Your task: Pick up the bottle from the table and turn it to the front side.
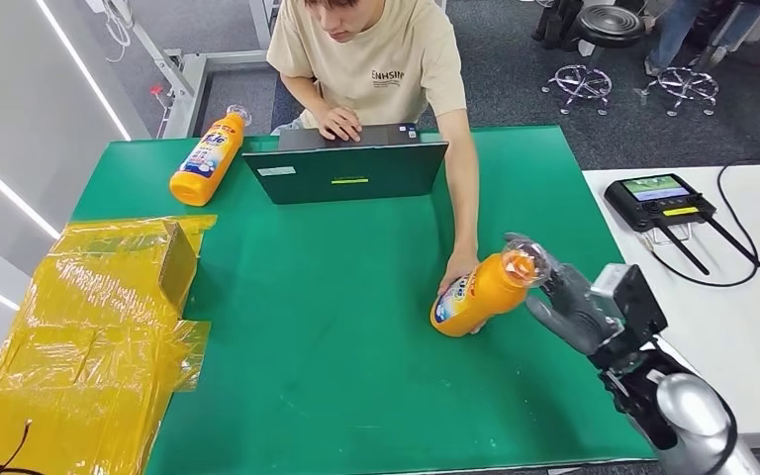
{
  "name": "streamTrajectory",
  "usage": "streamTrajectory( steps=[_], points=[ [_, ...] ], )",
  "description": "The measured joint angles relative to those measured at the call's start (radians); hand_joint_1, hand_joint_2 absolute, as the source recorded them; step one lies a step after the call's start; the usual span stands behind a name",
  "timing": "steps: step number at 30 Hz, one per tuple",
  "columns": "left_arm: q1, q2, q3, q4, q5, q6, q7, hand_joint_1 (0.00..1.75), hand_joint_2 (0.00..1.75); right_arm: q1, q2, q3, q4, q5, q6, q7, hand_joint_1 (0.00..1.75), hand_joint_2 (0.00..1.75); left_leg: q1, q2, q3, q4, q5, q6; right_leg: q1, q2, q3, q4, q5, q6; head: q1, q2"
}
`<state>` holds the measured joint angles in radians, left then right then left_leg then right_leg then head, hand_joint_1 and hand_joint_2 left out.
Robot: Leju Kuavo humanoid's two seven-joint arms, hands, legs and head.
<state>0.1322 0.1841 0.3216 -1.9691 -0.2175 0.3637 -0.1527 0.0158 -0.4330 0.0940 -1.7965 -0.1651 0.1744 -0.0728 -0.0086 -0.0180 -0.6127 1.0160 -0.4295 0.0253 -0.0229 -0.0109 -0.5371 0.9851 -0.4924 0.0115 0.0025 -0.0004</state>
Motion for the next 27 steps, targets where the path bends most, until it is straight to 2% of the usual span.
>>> streamTrajectory(
  steps=[5, 9, 20, 27],
  points=[
    [-0.075, 0.038, -0.112, 0.077, -0.014, 0.016, 0.006, 0.00, 0.00, 0.060, 0.000, -0.066, -0.034, 0.009, -0.015, 0.013, 0.00, 1.75, 0.000, 0.006, 0.000, 0.000, 0.000, 0.000, 0.000, 0.006, 0.000, 0.000, 0.001, 0.000, 0.000, 0.000],
    [-0.086, 0.064, -0.141, 0.105, -0.006, 0.029, 0.009, 0.00, 0.00, 0.044, 0.000, -0.065, -0.025, 0.011, -0.013, 0.025, 0.00, 1.75, 0.000, 0.007, 0.001, 0.000, 0.000, 0.000, 0.000, 0.007, 0.000, 0.000, 0.002, 0.000, 0.000, 0.000],
    [-0.104, 0.124, -0.198, 0.157, 0.037, 0.033, 0.010, 0.00, 0.00, -0.101, -0.017, -0.012, 0.107, 0.001, 0.030, 0.041, 0.00, 1.75, 0.000, 0.006, 0.001, 0.000, 0.000, 0.000, 0.000, 0.007, 0.000, 0.000, 0.002, 0.000, 0.000, 0.000],
    [-0.151, 0.133, -0.254, 0.197, 0.041, 0.040, 0.012, 0.00, 0.00, -0.252, -0.023, 0.082, 0.238, 0.004, 0.076, 0.069, 0.00, 1.75, 0.000, 0.007, 0.001, 0.000, 0.001, 0.001, 0.000, 0.008, 0.000, 0.000, 0.003, 0.000, 0.000, 0.000]
  ],
)
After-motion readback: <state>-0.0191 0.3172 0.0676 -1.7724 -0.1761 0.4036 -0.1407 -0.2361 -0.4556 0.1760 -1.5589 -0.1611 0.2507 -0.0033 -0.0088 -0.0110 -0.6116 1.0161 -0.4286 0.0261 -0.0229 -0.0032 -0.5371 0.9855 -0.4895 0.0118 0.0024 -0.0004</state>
